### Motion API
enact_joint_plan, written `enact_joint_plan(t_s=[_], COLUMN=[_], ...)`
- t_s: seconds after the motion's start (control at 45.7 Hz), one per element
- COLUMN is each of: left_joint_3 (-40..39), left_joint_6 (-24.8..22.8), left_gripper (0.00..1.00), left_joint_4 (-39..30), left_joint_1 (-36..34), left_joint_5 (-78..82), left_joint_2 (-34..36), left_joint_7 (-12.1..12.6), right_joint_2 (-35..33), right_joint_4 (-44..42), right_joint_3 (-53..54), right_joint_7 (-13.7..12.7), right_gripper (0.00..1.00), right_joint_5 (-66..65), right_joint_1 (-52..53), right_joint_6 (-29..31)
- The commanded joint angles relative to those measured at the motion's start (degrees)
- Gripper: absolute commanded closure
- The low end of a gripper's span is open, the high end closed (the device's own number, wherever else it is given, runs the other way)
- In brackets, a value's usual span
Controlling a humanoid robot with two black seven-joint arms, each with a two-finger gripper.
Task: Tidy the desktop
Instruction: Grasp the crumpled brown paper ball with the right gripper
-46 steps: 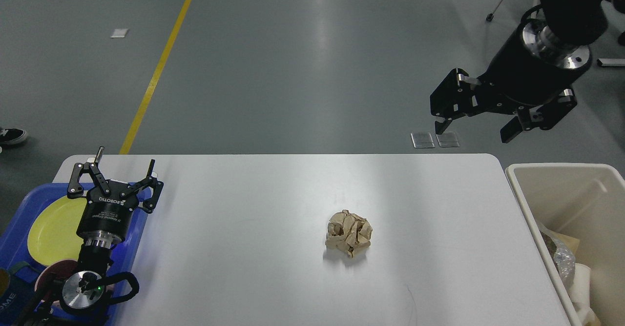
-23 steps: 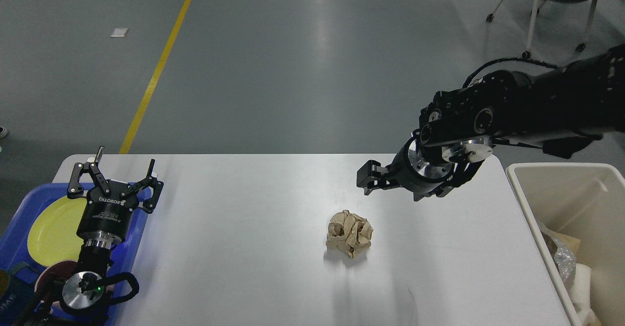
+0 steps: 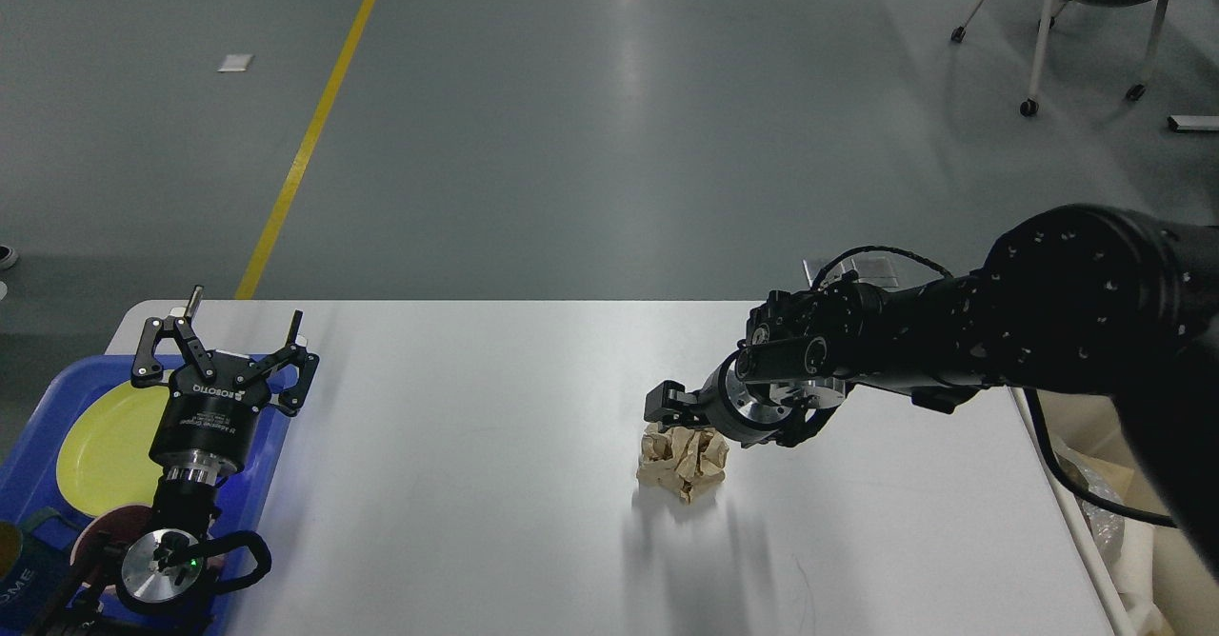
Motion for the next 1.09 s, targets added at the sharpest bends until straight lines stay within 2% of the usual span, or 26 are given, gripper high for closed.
enact_joint_plan(t_s=[0.0,0.219,0.941,1.029,1.073], left_joint_3=[0.0,0.0,0.0,0.0,0.0], left_joint_6=[0.0,0.0,0.0,0.0,0.0], left_gripper=[0.04,0.04,0.04,0.04,0.04], left_joint_4=[0.0,0.0,0.0,0.0,0.0], left_joint_1=[0.0,0.0,0.0,0.0,0.0], left_joint_5=[0.0,0.0,0.0,0.0,-0.09], left_joint_2=[0.0,0.0,0.0,0.0,0.0], left_joint_7=[0.0,0.0,0.0,0.0,0.0], right_joint_2=[1.63,3.83,3.83,4.0,4.0], right_joint_4=[-3.82,-10.24,-11.56,-11.48,-11.48], right_joint_3=[1.44,1.26,1.08,1.08,1.17], right_joint_7=[-0.28,-0.28,-0.28,-0.28,-0.28], right_gripper=[0.0,0.0,0.0,0.04,0.13], right_joint_5=[0.15,0.06,-0.29,-0.2,0.15], right_joint_1=[-2.75,-8.65,-13.74,-13.74,-13.74], right_joint_6=[-0.14,-0.66,-9.72,-9.98,-10.07])
